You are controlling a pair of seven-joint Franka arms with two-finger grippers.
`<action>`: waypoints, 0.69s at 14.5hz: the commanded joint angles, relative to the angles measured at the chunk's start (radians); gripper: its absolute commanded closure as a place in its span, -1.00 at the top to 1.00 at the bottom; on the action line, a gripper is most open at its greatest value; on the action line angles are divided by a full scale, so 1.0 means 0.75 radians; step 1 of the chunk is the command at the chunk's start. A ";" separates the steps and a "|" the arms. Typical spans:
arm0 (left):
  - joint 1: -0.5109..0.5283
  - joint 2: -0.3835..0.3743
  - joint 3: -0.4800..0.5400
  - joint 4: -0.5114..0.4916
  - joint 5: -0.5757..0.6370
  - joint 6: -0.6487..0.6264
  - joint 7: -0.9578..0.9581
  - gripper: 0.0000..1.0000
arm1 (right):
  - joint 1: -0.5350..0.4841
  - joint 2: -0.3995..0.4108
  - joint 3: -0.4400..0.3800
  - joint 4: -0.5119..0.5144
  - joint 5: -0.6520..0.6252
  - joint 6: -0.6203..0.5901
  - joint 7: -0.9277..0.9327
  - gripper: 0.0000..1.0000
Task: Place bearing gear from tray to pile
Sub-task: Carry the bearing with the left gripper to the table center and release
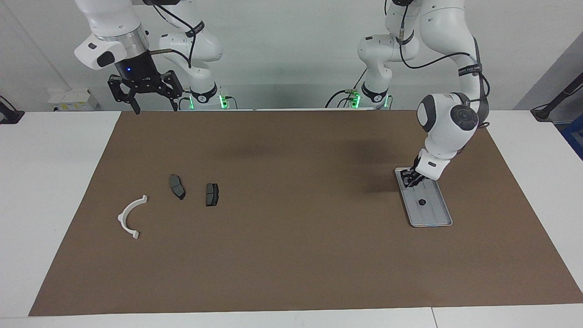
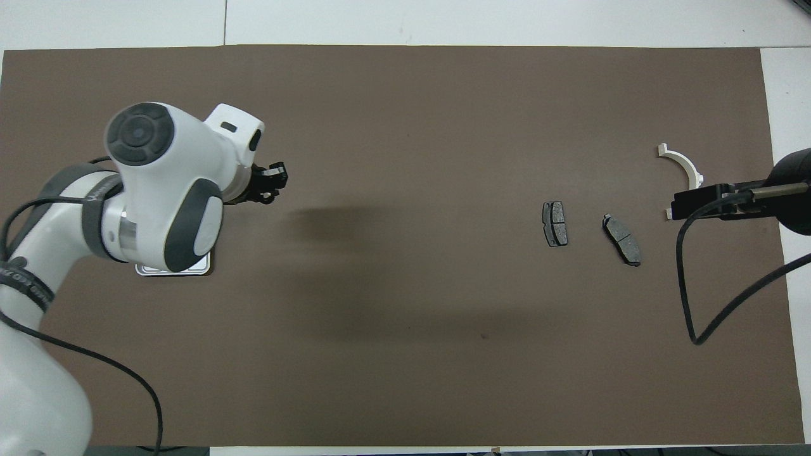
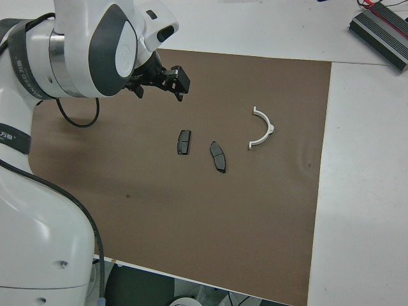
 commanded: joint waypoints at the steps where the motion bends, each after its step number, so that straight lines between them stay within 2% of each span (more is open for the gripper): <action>1: -0.167 0.214 0.032 0.230 -0.017 -0.005 -0.208 -0.60 | -0.012 -0.029 0.006 -0.022 0.031 -0.015 0.013 1.00; 5: -0.290 0.288 0.030 0.230 -0.005 0.101 -0.338 -0.60 | -0.014 -0.031 0.006 -0.024 0.033 -0.015 0.003 1.00; 10: -0.343 0.354 0.048 0.228 0.014 0.083 -0.387 -0.60 | -0.012 -0.031 0.006 -0.024 0.059 -0.015 0.003 1.00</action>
